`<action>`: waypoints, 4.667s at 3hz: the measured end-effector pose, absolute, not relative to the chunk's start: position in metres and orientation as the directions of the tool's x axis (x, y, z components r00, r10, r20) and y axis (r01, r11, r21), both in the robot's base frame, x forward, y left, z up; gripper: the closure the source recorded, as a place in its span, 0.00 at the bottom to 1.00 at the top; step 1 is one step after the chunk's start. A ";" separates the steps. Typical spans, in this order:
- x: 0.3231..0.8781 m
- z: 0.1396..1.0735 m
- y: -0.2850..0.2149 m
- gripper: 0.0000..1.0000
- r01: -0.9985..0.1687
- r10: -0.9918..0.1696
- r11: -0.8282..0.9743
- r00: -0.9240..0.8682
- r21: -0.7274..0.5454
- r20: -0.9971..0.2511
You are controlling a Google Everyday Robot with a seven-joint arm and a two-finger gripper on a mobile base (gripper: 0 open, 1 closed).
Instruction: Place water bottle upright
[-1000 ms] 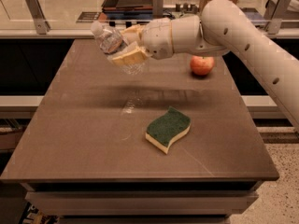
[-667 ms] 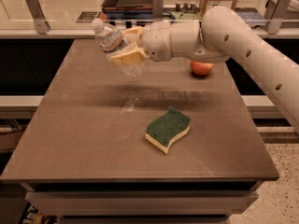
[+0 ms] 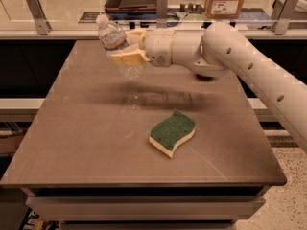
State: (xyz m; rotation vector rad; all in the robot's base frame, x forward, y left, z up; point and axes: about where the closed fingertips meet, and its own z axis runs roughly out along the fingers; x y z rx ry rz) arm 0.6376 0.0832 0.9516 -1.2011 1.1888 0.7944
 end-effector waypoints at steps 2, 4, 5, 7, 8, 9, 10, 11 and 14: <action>0.646 0.956 0.089 1.00 -0.907 -0.027 0.305 0.298 -0.292 -0.954; 0.639 0.940 0.086 1.00 -0.911 -0.023 0.339 0.242 -0.236 -0.970; 0.638 0.926 0.089 1.00 -0.929 -0.001 0.325 0.186 -0.176 -0.983; 0.647 0.913 0.097 1.00 -0.949 0.097 0.289 0.158 -0.124 -0.983; 0.654 0.906 0.097 1.00 -0.951 0.133 0.287 0.154 -0.111 -0.979; 0.653 0.907 0.100 0.82 -0.953 0.133 0.283 0.154 -0.111 -0.979; 0.652 0.908 0.103 0.59 -0.954 0.134 0.279 0.154 -0.112 -0.979; 0.651 0.909 0.105 0.36 -0.955 0.135 0.275 0.155 -0.113 -0.979; 0.649 0.910 0.110 0.00 -0.957 0.137 0.267 0.156 -0.115 -0.978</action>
Offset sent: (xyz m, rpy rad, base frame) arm 0.0111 0.0002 0.0052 0.1562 -0.0923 -0.0886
